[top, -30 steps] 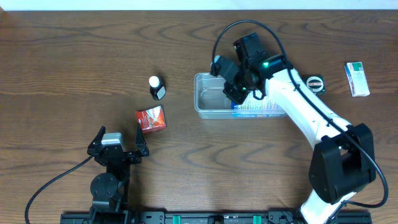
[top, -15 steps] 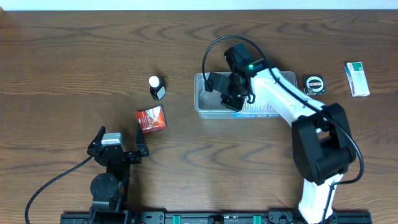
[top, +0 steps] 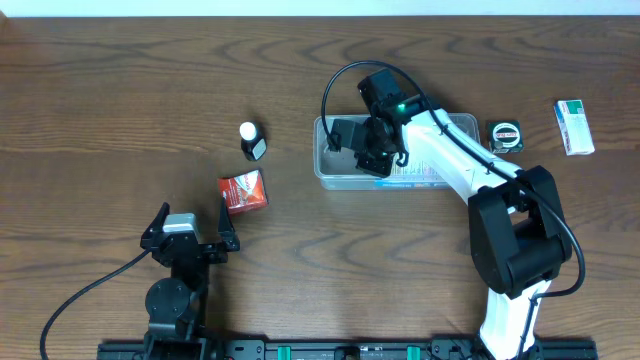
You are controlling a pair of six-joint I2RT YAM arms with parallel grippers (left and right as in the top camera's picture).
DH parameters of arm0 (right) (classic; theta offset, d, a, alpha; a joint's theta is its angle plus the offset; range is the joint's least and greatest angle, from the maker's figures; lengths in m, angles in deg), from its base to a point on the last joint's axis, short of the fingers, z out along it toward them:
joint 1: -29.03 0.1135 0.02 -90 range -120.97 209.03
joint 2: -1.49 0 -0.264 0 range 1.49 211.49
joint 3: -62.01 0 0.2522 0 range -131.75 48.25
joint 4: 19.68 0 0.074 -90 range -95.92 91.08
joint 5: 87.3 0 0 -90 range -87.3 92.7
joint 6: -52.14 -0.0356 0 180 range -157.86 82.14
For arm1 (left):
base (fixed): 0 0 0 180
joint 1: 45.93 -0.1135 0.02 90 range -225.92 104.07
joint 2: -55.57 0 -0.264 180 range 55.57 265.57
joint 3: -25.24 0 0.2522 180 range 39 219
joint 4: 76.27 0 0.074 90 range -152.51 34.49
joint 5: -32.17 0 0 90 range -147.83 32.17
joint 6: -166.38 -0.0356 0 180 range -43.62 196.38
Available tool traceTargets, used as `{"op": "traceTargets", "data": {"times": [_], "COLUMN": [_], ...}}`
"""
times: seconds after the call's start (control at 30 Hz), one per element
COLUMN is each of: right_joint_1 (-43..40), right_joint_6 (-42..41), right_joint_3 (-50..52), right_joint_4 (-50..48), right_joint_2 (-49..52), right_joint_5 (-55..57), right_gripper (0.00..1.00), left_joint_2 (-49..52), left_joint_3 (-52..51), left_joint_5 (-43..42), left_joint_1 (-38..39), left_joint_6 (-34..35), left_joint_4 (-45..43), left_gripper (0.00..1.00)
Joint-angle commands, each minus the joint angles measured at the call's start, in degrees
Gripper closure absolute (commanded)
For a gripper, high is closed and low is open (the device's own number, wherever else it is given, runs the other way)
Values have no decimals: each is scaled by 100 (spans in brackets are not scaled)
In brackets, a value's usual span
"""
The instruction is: Pack container
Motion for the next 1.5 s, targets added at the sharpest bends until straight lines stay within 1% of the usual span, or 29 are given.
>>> {"op": "traceTargets", "data": {"times": [0.0, 0.13, 0.23, 0.53, 0.73, 0.9, 1.47], "right_joint_1": [20, 20, 20, 15, 11, 4, -168], "right_joint_6": [236, 168, 190, 632, 776, 789, 793], "right_joint_3": [-273, -789, -1045, -1097, -1097, -1097, -1097], "right_joint_4": [304, 909, 1078, 1082, 990, 855, 649], "right_joint_2": [79, 79, 79, 227, 420, 601, 754], "right_joint_5": [4, 4, 4, 4, 4, 28, 72], "right_gripper": [99, 99, 99, 99, 99, 99, 99], "left_joint_2": [-35, -35, -35, -35, -35, -35, -35], "left_joint_3": [-131, -131, -131, -131, -131, -131, -131], "left_joint_5": [44, 44, 44, 44, 44, 44, 44], "left_joint_1": [-24, -24, -24, -24, -24, -24, -24], "left_joint_6": [-94, -96, -94, -96, -94, -94, -94], "left_joint_4": [188, 188, 188, 188, 188, 188, 188], "left_gripper": [2, 2, 2, 2, 2, 2, 2]}}
